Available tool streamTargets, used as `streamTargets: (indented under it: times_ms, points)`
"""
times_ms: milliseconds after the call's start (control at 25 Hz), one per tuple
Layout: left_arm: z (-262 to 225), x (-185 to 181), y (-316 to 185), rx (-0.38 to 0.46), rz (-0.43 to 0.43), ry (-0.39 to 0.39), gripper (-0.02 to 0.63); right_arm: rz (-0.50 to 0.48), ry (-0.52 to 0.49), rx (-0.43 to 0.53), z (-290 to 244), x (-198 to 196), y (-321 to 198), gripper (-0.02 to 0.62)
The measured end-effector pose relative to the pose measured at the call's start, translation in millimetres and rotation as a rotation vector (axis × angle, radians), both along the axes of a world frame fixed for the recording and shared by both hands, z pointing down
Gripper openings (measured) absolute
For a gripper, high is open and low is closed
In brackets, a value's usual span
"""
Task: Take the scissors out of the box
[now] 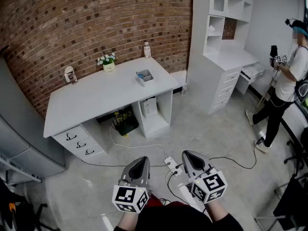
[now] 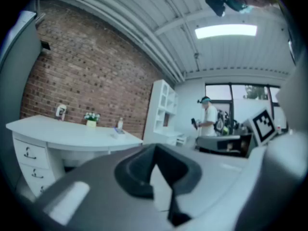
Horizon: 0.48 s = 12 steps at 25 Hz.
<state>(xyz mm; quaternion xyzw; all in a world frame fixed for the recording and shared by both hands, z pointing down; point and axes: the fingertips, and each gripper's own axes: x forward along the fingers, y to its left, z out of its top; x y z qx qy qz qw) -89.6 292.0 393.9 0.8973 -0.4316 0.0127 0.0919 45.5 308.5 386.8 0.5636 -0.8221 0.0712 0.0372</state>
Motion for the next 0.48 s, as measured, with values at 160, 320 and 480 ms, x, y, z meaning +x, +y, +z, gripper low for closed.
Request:
streamTargets:
  times_ms: [160, 320, 480]
  points:
    - [-0.3, 0.4, 2.3, -0.006, 0.0, -0.005, 0.003, -0.008, -0.008, -0.002, -0.5, -2.8, 1.2, 0.008]
    - [1.7, -0.8, 1.2, -0.012, -0.004, -0.005, 0.003, -0.016, -0.014, -0.009, 2.3, -4.8, 1.4, 0.008]
    - [5.1, -1.9, -0.1, -0.013, -0.014, -0.002, 0.003, -0.028, -0.047, -0.036, 12.2, -2.6, 3.4, 0.008]
